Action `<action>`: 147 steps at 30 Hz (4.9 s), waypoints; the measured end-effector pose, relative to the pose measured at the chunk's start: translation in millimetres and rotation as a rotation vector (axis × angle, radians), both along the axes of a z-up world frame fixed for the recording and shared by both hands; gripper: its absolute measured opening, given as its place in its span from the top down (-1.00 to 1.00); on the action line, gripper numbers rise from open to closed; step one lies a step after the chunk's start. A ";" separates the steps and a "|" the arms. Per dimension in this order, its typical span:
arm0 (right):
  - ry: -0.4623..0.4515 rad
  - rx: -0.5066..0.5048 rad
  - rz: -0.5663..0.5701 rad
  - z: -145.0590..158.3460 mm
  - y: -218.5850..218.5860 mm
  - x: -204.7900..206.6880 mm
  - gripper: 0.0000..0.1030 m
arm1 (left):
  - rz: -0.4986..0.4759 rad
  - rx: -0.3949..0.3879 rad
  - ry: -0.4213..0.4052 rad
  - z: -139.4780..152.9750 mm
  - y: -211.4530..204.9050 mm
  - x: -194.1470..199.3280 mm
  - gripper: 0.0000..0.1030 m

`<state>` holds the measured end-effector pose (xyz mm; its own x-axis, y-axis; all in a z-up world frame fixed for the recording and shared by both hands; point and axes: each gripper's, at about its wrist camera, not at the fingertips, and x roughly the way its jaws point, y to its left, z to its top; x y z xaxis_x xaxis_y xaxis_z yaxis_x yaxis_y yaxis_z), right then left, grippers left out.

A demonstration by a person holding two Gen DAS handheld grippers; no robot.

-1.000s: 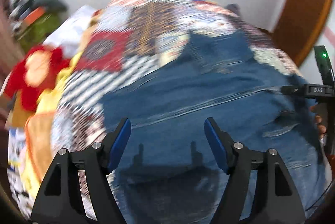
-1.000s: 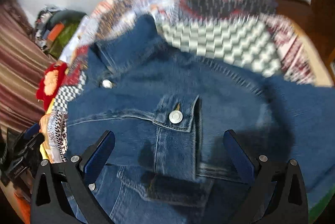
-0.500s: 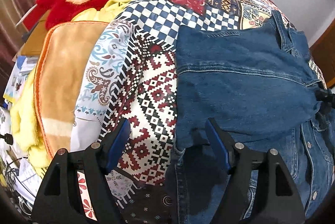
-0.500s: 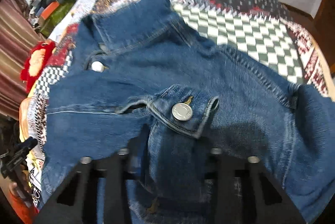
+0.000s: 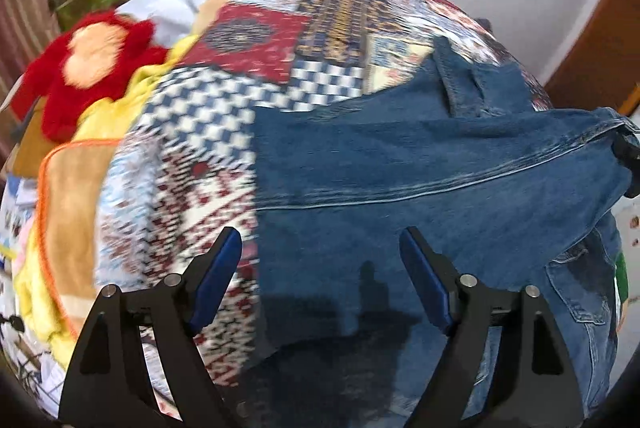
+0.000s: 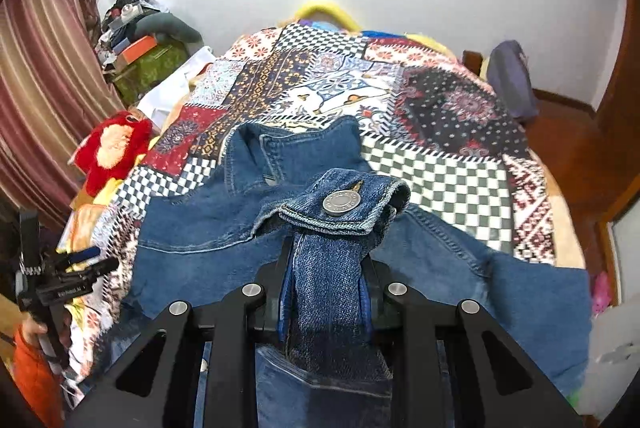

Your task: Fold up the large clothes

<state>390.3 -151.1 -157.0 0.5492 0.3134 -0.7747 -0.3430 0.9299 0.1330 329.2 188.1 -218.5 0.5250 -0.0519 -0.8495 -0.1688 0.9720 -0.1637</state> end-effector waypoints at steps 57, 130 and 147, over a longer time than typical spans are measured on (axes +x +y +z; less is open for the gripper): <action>0.069 -0.003 -0.489 -24.0 -260.8 -80.2 -0.33 | -0.344 0.021 -0.096 40.1 -193.5 60.5 -0.81; 0.347 0.080 0.101 -92.8 -0.7 -81.2 0.79 | -0.292 0.070 -0.101 71.2 -138.3 -35.9 -0.81; 0.117 0.045 -0.234 -29.3 -173.5 -80.8 0.79 | -0.623 0.121 -0.095 78.4 -297.3 42.7 -0.81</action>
